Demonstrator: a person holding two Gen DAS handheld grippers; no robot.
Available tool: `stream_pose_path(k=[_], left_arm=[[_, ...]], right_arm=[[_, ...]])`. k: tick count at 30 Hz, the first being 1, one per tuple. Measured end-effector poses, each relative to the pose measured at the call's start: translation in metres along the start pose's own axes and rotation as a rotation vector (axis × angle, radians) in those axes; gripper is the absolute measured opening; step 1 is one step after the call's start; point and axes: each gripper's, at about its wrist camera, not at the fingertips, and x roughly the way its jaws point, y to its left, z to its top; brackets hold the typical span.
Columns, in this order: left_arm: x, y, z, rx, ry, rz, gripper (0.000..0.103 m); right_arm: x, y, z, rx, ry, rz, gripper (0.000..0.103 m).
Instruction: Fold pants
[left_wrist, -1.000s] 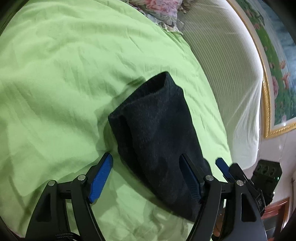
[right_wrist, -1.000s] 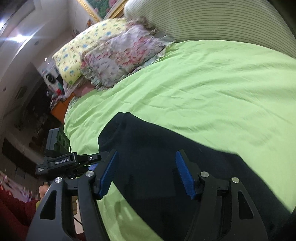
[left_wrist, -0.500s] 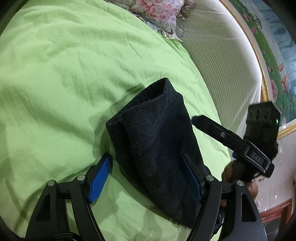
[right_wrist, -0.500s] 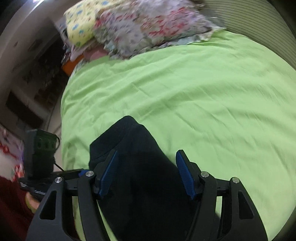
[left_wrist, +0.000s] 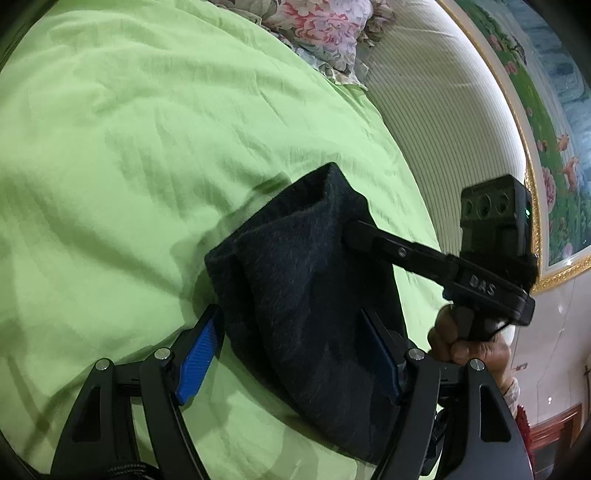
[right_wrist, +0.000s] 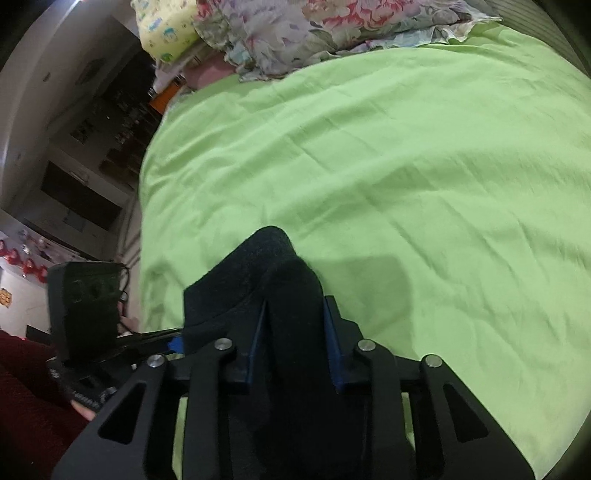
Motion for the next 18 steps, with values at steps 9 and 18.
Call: stream_pose_path(k=[9,18], left_arm=[[-0.005,0.003,0.008,-0.039,0.027,-0.068,0.026],[-0.038,-0.077,-0.011,0.187,0.001,-0.193,0.025]], right_arm=[[-0.038,0.015,-0.018,-0.012,-0.108,-0.008,0.022],[-0.125,0.035,-0.070,0.000,-0.349,-0.020,0.022]])
